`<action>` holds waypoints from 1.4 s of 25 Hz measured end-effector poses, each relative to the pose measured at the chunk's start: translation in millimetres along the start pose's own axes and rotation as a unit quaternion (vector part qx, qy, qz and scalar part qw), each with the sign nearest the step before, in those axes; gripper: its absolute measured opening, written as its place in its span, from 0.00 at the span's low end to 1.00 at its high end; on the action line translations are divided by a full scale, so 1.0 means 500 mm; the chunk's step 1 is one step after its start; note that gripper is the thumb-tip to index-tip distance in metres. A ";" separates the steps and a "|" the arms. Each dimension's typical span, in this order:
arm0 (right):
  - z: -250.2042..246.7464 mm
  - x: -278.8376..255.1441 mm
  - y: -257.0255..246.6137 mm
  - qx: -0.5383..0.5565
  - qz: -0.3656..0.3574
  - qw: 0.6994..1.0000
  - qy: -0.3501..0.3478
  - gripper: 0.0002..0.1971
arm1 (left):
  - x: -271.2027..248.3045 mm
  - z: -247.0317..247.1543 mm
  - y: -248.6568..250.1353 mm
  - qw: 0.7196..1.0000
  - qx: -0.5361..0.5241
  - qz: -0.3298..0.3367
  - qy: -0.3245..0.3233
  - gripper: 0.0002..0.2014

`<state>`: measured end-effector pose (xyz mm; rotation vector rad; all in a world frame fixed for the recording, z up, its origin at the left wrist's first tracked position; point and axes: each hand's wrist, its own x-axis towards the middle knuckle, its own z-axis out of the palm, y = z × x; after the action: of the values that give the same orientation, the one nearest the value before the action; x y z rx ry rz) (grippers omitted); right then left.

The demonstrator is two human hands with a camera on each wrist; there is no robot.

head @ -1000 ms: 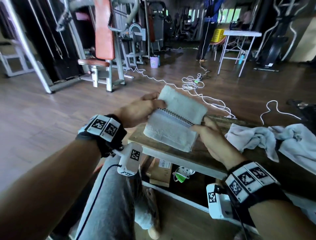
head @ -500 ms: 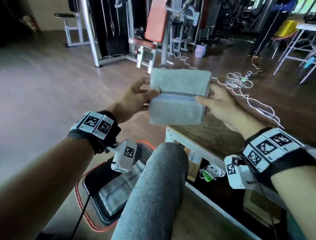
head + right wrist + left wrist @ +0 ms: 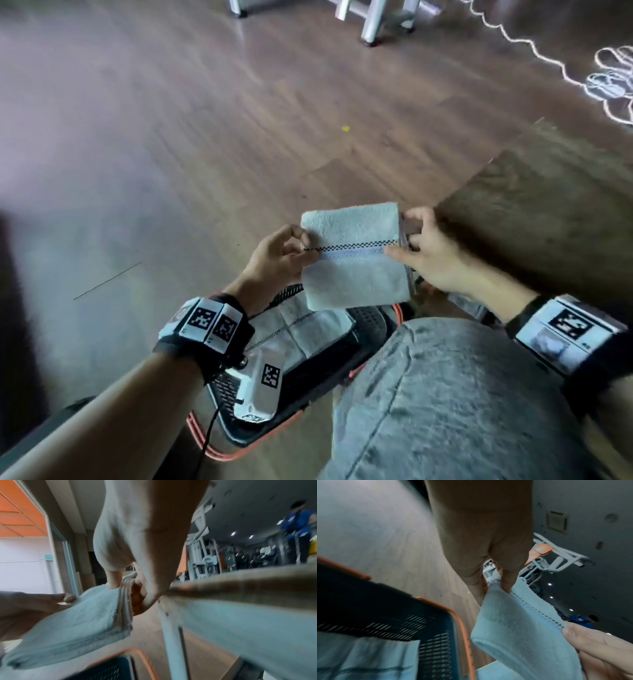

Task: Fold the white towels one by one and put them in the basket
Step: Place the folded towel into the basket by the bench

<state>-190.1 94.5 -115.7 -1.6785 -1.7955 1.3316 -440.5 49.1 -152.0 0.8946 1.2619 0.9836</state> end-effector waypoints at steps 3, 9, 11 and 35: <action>0.097 0.062 0.086 -0.053 0.003 0.996 -0.072 0.24 | 0.009 -0.041 -0.107 0.992 0.055 -0.082 0.075 0.06; 0.262 0.135 0.134 -0.108 0.009 0.966 -0.233 0.17 | -0.013 -0.101 -0.258 0.943 0.132 -0.203 0.228 0.02; 0.295 0.158 0.145 -0.109 0.020 0.953 -0.281 0.15 | -0.021 -0.112 -0.284 0.931 0.132 -0.218 0.263 0.01; 0.254 0.186 0.111 -0.199 0.021 0.931 -0.306 0.14 | -0.010 -0.121 -0.338 0.894 0.259 -0.258 0.258 0.01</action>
<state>-278.1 122.1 -254.7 -1.5946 -2.5360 1.7398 -484.9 -12.1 -314.9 0.6363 2.1529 0.4574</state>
